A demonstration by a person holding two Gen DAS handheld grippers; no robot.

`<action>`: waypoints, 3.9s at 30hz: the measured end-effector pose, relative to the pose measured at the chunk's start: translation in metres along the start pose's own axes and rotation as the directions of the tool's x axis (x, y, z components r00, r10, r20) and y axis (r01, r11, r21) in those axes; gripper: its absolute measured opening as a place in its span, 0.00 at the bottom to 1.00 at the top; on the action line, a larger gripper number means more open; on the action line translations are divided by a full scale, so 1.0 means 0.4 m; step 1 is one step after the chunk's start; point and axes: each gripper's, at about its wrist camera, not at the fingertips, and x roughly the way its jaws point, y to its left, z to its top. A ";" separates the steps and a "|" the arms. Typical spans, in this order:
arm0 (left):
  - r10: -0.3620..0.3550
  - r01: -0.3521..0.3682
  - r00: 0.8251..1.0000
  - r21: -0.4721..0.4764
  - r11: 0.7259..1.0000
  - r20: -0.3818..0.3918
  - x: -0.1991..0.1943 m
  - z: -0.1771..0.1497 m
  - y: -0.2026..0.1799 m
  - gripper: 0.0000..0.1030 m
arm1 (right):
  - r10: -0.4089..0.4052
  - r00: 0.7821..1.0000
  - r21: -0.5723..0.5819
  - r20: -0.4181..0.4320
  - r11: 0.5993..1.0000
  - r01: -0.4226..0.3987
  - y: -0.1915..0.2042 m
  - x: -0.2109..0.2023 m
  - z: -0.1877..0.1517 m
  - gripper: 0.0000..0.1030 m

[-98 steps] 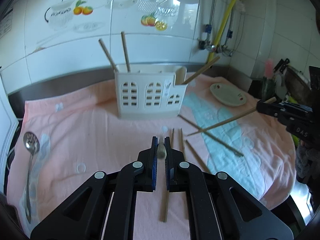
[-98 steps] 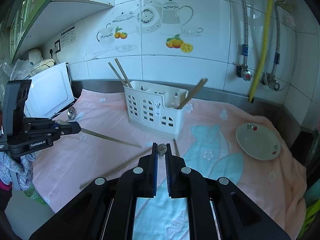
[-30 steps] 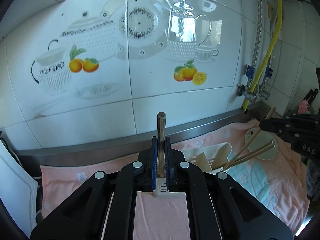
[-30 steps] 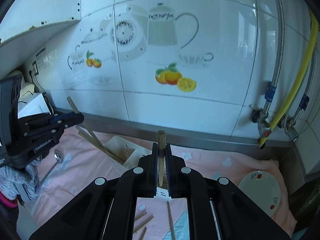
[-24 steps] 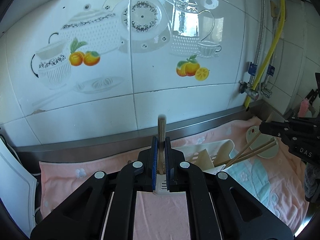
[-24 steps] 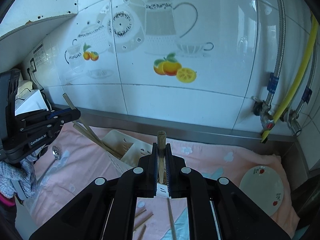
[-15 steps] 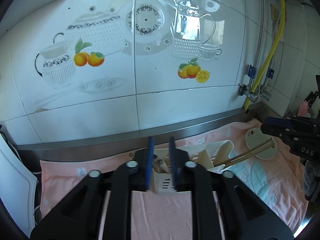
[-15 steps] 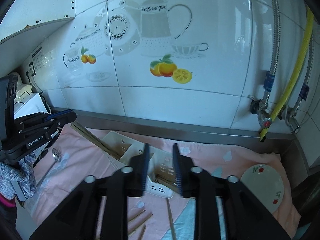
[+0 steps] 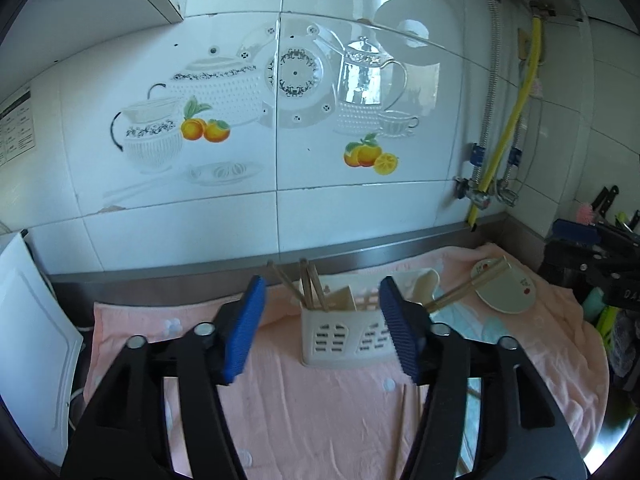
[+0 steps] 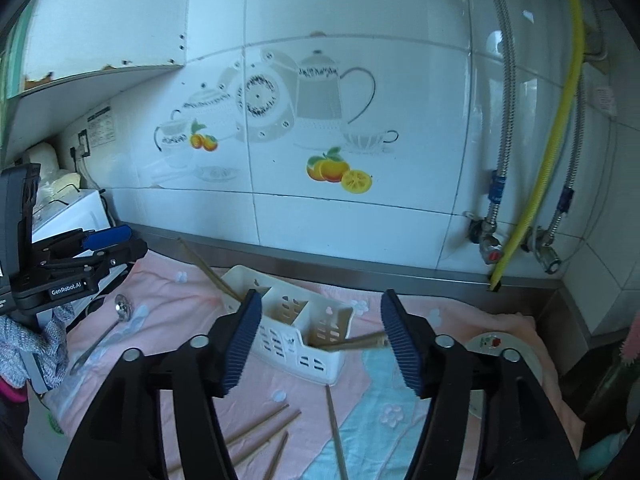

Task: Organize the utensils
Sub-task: 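Withdraw both tools from the caddy and move them over the loose chopsticks, then lower the right tool onto a loose chopstick and close it, then close the left tool on another chopstick while the right tool holds its own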

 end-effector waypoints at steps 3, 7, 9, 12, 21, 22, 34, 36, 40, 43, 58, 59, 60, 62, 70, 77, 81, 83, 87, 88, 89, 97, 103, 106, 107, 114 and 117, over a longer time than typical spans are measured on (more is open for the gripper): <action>-0.010 0.010 1.000 -0.008 1.000 0.003 -0.029 -0.032 -0.004 0.64 | 0.002 1.000 -0.006 0.029 1.000 -0.002 0.006 -0.056 -0.038 0.72; -0.022 0.022 1.000 -0.021 1.000 0.011 -0.069 -0.097 -0.009 0.71 | 0.027 0.998 0.007 0.050 1.000 -0.027 0.009 -0.106 -0.093 0.76; -0.031 0.031 0.999 -0.029 0.999 0.008 -0.080 -0.129 -0.011 0.73 | 0.026 0.998 0.001 0.059 1.000 -0.026 0.013 -0.127 -0.131 0.79; -0.032 0.033 0.999 -0.040 0.999 0.003 -0.093 -0.170 -0.013 0.75 | 0.022 0.999 -0.008 0.048 1.000 -0.022 0.022 -0.142 -0.191 0.80; -0.019 0.017 0.999 -0.081 0.997 -0.029 -0.114 -0.299 -0.003 0.76 | -0.014 1.000 0.005 0.006 1.000 0.014 0.042 -0.156 -0.362 0.80; -0.014 0.012 0.999 -0.084 0.996 -0.032 -0.116 -0.308 -0.001 0.76 | -0.016 1.000 0.009 -0.002 1.000 0.016 0.047 -0.156 -0.384 0.80; 0.007 -0.019 0.996 -0.141 0.990 -0.086 -0.134 -0.443 0.029 0.76 | -0.024 0.997 0.112 -0.069 0.993 0.031 0.125 -0.155 -0.600 0.79; 0.003 -0.016 0.996 -0.147 0.989 -0.090 -0.140 -0.459 0.033 0.76 | -0.030 0.996 0.112 -0.078 0.993 0.039 0.149 -0.154 -0.630 0.78; -0.008 -0.008 0.995 -0.161 0.987 -0.096 -0.151 -0.485 0.037 0.76 | -0.029 0.995 0.118 -0.097 0.992 0.040 0.190 -0.148 -0.669 0.75; -0.019 0.002 0.995 -0.164 0.986 -0.102 -0.159 -0.506 0.039 0.76 | -0.017 0.993 0.139 -0.113 0.990 0.033 0.212 -0.134 -0.695 0.68; 0.001 -0.021 0.995 -0.192 0.981 -0.103 -0.211 -0.566 0.087 0.76 | -0.006 0.986 0.260 -0.168 0.964 0.050 0.241 -0.040 -0.739 0.29; 0.000 -0.020 0.994 -0.192 0.981 -0.105 -0.212 -0.571 0.088 0.76 | -0.006 0.985 0.264 -0.173 0.963 0.053 0.240 -0.036 -0.741 0.27; 0.001 -0.021 0.994 -0.192 0.981 -0.106 -0.213 -0.573 0.089 0.76 | -0.012 0.983 0.263 -0.181 0.963 0.060 0.241 -0.030 -0.743 0.26; 0.002 -0.023 0.994 -0.190 0.981 -0.110 -0.213 -0.580 0.089 0.75 | -0.017 0.981 0.265 -0.192 0.962 0.069 0.239 -0.022 -0.747 0.23; -0.012 -0.011 0.991 -0.169 0.986 -0.135 -0.203 -0.604 0.060 0.75 | -0.063 0.975 0.263 -0.214 0.957 0.119 0.232 -0.009 -0.759 0.07; -0.047 0.027 0.987 -0.132 0.991 -0.153 -0.188 -0.613 0.002 0.72 | -0.074 0.975 0.252 -0.210 0.959 0.127 0.234 -0.009 -0.761 0.06; -0.082 0.063 0.982 -0.111 0.992 -0.172 -0.171 -0.616 -0.035 0.69 | -0.078 0.978 0.262 -0.192 0.957 0.128 0.219 -0.024 -0.757 0.06; -0.095 0.079 0.979 -0.098 0.992 -0.181 -0.165 -0.618 -0.055 0.67 | -0.079 0.981 0.267 -0.179 0.955 0.125 0.208 -0.040 -0.752 0.06; -0.139 0.127 0.969 -0.071 0.989 -0.203 -0.143 -0.621 -0.105 0.65 | -0.092 0.986 0.260 -0.138 0.958 0.125 0.191 -0.078 -0.730 0.06; -0.146 0.135 0.967 -0.065 0.989 -0.207 -0.137 -0.621 -0.114 0.63 | -0.096 0.987 0.257 -0.127 0.958 0.126 0.187 -0.087 -0.723 0.06; -0.151 0.143 0.965 -0.055 0.988 -0.215 -0.126 -0.621 -0.128 0.61 | -0.100 0.988 0.254 -0.116 0.959 0.127 0.183 -0.097 -0.716 0.06; -0.203 0.200 0.933 -0.041 0.979 -0.297 -0.032 -0.630 -0.198 0.44 | -0.118 0.993 0.207 -0.020 0.971 0.120 0.154 -0.174 -0.633 0.06; -0.203 0.203 0.918 -0.037 0.979 -0.341 0.028 -0.637 -0.228 0.29 | -0.107 0.994 0.156 0.016 0.982 0.103 0.136 -0.192 -0.571 0.06; -0.196 0.193 0.912 -0.046 0.980 -0.360 0.050 -0.640 -0.230 0.26 | -0.106 0.994 0.130 0.023 0.986 0.102 0.132 -0.192 -0.548 0.06; -0.195 0.190 0.910 -0.050 0.981 -0.366 0.057 -0.642 -0.231 0.24 | -0.102 0.994 0.124 0.024 0.987 0.098 0.129 -0.191 -0.540 0.06; -0.164 0.165 0.911 -0.032 0.986 -0.378 0.077 -0.640 -0.245 0.21 | -0.083 0.996 0.108 0.024 0.991 0.080 0.122 -0.185 -0.516 0.06; -0.123 0.137 0.918 0.010 0.991 -0.377 0.082 -0.639 -0.258 0.13 | -0.083 0.996 0.104 0.023 0.991 0.081 0.119 -0.183 -0.508 0.06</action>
